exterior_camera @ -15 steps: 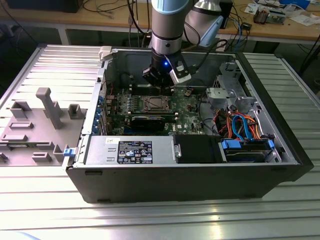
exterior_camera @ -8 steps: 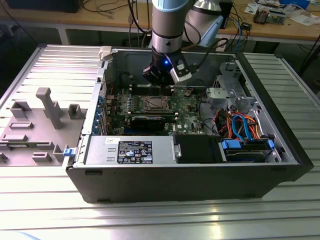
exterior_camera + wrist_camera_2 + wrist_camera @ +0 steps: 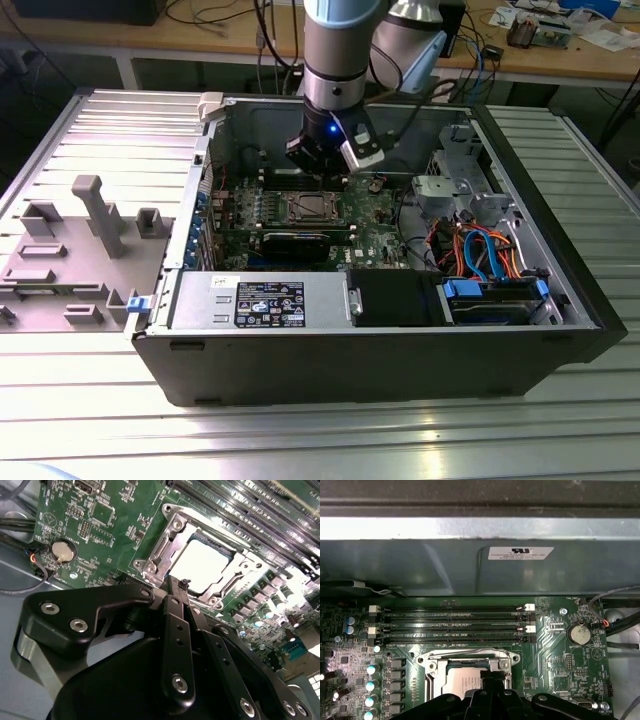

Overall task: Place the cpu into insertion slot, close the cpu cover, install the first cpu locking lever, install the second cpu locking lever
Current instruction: 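Install the second cpu locking lever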

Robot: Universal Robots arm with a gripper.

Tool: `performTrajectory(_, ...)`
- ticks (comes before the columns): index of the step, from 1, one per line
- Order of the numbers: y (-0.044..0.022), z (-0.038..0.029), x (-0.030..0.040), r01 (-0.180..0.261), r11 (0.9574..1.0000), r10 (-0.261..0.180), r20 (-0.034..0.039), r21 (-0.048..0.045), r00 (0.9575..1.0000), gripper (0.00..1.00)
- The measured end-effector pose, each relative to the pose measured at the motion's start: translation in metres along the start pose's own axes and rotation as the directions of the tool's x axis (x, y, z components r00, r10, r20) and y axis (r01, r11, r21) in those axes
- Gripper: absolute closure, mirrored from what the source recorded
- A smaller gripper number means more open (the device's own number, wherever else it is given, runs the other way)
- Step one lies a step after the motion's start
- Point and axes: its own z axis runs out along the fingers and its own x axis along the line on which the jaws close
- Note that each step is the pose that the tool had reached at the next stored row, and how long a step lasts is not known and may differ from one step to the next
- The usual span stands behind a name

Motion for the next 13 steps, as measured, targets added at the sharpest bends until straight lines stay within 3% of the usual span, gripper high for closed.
performTrajectory(13, -0.0006, -0.0001, 0.0, 0.0, 1.0, 0.0, 0.0, 0.0, 1.0, 0.89)
